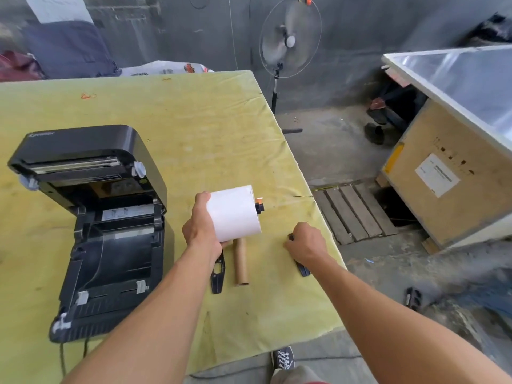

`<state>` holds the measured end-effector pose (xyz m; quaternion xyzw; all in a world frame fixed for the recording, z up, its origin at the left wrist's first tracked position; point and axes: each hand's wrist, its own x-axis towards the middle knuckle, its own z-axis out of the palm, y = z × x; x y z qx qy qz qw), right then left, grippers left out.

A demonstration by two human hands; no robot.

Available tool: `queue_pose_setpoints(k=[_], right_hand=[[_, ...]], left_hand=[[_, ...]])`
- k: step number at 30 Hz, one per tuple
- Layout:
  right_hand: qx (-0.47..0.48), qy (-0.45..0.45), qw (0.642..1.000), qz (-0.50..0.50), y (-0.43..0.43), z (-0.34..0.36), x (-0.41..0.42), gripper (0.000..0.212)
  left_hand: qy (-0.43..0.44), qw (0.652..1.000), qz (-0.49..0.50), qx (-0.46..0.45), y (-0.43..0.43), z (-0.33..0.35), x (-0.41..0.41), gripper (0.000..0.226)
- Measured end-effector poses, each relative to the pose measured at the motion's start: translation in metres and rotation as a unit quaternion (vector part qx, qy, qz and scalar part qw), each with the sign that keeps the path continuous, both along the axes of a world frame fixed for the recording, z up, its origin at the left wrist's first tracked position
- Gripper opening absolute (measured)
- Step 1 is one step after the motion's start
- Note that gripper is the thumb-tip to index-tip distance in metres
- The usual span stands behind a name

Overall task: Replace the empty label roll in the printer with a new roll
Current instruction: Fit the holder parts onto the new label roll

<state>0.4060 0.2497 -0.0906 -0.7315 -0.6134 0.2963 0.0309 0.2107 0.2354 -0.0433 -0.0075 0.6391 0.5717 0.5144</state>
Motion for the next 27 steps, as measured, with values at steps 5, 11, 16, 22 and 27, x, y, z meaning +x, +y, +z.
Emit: queue_pose_setpoints(k=[5,11,16,22,27], right_hand=[[-0.004,-0.028,1.000,0.008,0.006,-0.011,0.002,0.018],[-0.049,-0.017,0.998,0.023,0.020,-0.011,0.007,0.022],[-0.076,0.173,0.980,-0.061,0.028,-0.005,0.006,0.018],[-0.054,0.390,0.913,-0.108,0.040,0.037,-0.008,0.019],[0.046,0.395,0.914,-0.079,0.032,0.058,-0.027,0.021]], left_hand=[[0.000,1.000,0.016,-0.010,0.008,-0.005,0.001,0.050],[0.002,1.000,0.022,-0.015,0.013,-0.006,0.004,0.047],[0.004,1.000,0.019,-0.014,0.010,-0.002,0.005,0.048],[0.006,1.000,0.000,0.003,-0.001,0.004,-0.001,0.051],[0.006,1.000,-0.002,0.013,-0.008,0.013,-0.004,0.056]])
